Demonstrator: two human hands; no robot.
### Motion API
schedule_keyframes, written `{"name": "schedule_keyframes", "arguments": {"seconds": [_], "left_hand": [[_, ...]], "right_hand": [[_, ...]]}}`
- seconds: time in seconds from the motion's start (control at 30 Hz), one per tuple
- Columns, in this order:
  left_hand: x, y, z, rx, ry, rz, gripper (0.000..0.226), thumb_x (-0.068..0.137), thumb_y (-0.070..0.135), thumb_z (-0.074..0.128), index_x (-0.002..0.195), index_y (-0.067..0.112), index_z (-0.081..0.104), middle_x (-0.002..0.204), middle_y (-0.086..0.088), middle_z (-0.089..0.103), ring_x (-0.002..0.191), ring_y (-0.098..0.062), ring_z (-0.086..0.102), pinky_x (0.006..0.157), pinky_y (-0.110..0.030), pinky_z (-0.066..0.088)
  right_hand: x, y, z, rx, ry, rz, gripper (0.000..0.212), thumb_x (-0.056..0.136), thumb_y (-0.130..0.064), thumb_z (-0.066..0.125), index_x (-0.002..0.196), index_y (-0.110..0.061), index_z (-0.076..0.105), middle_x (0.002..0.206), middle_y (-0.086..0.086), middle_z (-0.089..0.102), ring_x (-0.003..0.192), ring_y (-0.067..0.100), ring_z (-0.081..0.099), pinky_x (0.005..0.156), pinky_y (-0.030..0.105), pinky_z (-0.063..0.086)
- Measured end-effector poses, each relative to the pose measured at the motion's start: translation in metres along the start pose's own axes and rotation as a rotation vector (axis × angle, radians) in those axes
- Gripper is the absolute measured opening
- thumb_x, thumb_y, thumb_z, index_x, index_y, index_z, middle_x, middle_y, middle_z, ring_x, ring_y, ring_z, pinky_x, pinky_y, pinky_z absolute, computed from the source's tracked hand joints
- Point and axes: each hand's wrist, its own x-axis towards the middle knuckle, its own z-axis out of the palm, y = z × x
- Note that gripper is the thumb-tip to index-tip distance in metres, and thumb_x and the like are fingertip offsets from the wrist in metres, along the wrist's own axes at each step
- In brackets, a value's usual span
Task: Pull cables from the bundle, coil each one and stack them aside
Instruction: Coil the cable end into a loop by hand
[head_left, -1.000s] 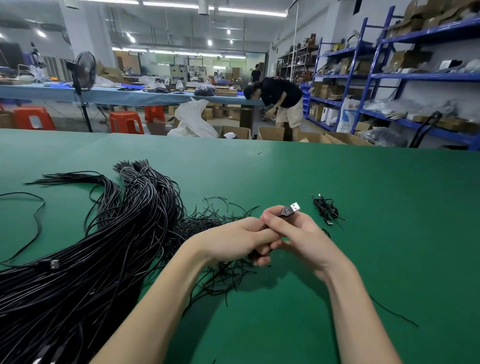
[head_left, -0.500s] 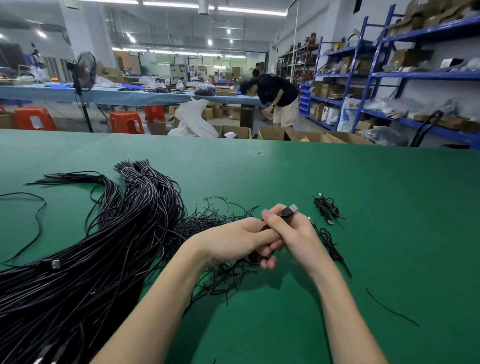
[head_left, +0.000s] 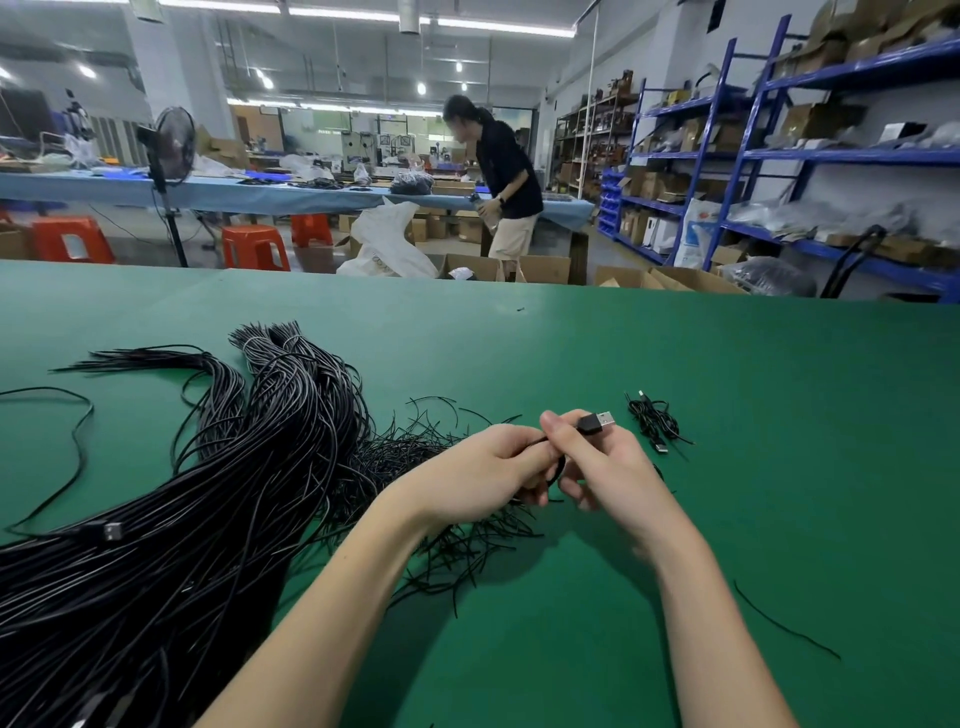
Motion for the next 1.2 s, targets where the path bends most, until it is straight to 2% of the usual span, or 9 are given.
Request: {"name": "schedule_keyframes", "arguments": {"seconds": [0.17, 0.27, 0.33, 0.4, 0.53, 0.7, 0.87, 1.0, 1.2], "left_hand": [[0.002, 0.002, 0.001, 0.067, 0.093, -0.002, 0.042, 0.109, 0.027, 0.038, 0.098, -0.009, 0.055, 0.099, -0.029, 0.065, 0.078, -0.021, 0.053, 0.091, -0.054, 0.049], [0.001, 0.003, 0.002, 0.121, 0.157, 0.012, 0.036, 0.108, 0.032, 0.039, 0.093, 0.005, 0.057, 0.074, -0.009, 0.058, 0.071, -0.019, 0.048, 0.076, -0.047, 0.048], [0.0, 0.003, 0.0, 0.083, 0.178, 0.011, 0.033, 0.108, 0.034, 0.04, 0.085, 0.015, 0.055, 0.067, 0.003, 0.053, 0.069, -0.018, 0.049, 0.071, -0.039, 0.042], [-0.001, 0.004, -0.002, 0.025, 0.186, 0.002, 0.033, 0.108, 0.033, 0.04, 0.082, 0.019, 0.054, 0.066, 0.004, 0.053, 0.069, -0.018, 0.051, 0.071, -0.036, 0.039], [-0.003, 0.006, 0.0, -0.002, 0.166, -0.032, 0.034, 0.109, 0.032, 0.037, 0.086, 0.012, 0.054, 0.066, 0.006, 0.046, 0.068, -0.016, 0.047, 0.068, -0.033, 0.034], [-0.002, 0.004, 0.002, 0.046, 0.171, -0.113, 0.04, 0.108, 0.04, 0.035, 0.098, 0.006, 0.052, 0.08, 0.002, 0.052, 0.071, -0.012, 0.044, 0.07, -0.03, 0.037], [-0.001, 0.002, 0.002, -0.031, 0.174, -0.1, 0.036, 0.108, 0.04, 0.033, 0.097, 0.013, 0.054, 0.074, 0.006, 0.06, 0.075, -0.01, 0.052, 0.068, -0.025, 0.037], [0.001, -0.002, 0.006, -0.053, 0.228, -0.103, 0.031, 0.108, 0.038, 0.035, 0.084, 0.022, 0.048, 0.066, 0.013, 0.052, 0.067, -0.007, 0.053, 0.057, -0.014, 0.04], [0.004, -0.004, 0.005, -0.026, 0.281, -0.039, 0.033, 0.108, 0.04, 0.035, 0.083, 0.026, 0.053, 0.055, 0.018, 0.046, 0.055, -0.005, 0.042, 0.056, -0.023, 0.036]], "right_hand": [[0.004, 0.002, 0.003, 0.045, 0.028, 0.04, 0.035, 0.092, -0.05, 0.066, 0.092, -0.015, 0.064, 0.07, 0.007, 0.059, 0.047, 0.011, 0.046, 0.042, 0.019, 0.034], [0.003, 0.001, 0.001, 0.089, 0.034, 0.052, 0.046, 0.081, -0.058, 0.07, 0.095, -0.015, 0.064, 0.074, 0.003, 0.061, 0.046, 0.011, 0.046, 0.041, 0.019, 0.032], [0.0, 0.002, -0.005, 0.153, -0.032, 0.055, 0.034, 0.08, -0.053, 0.077, 0.092, -0.022, 0.067, 0.08, -0.004, 0.066, 0.05, 0.011, 0.047, 0.042, 0.019, 0.031], [-0.004, 0.003, -0.012, 0.183, -0.091, 0.095, 0.025, 0.079, -0.041, 0.078, 0.097, -0.026, 0.069, 0.088, -0.007, 0.07, 0.057, 0.011, 0.05, 0.046, 0.018, 0.032], [-0.006, 0.003, -0.017, 0.132, -0.097, 0.185, 0.047, 0.07, -0.035, 0.086, 0.11, -0.018, 0.068, 0.092, -0.004, 0.073, 0.067, 0.011, 0.055, 0.053, 0.018, 0.039], [-0.007, 0.005, -0.015, 0.246, -0.138, 0.202, 0.028, 0.073, -0.028, 0.081, 0.097, -0.017, 0.07, 0.082, -0.002, 0.071, 0.054, 0.006, 0.051, 0.046, 0.015, 0.036], [-0.004, 0.006, -0.01, 0.433, -0.103, 0.2, 0.037, 0.074, -0.019, 0.084, 0.105, -0.011, 0.066, 0.08, -0.005, 0.07, 0.046, 0.001, 0.043, 0.04, 0.013, 0.034], [-0.002, 0.007, -0.001, 0.537, -0.026, 0.18, 0.041, 0.065, -0.025, 0.08, 0.103, -0.016, 0.065, 0.079, -0.005, 0.071, 0.044, 0.001, 0.044, 0.04, 0.011, 0.038], [-0.008, 0.005, -0.007, 0.53, -0.093, 0.138, 0.034, 0.078, -0.021, 0.08, 0.11, -0.023, 0.068, 0.098, 0.002, 0.074, 0.055, 0.006, 0.057, 0.048, 0.016, 0.05]]}}
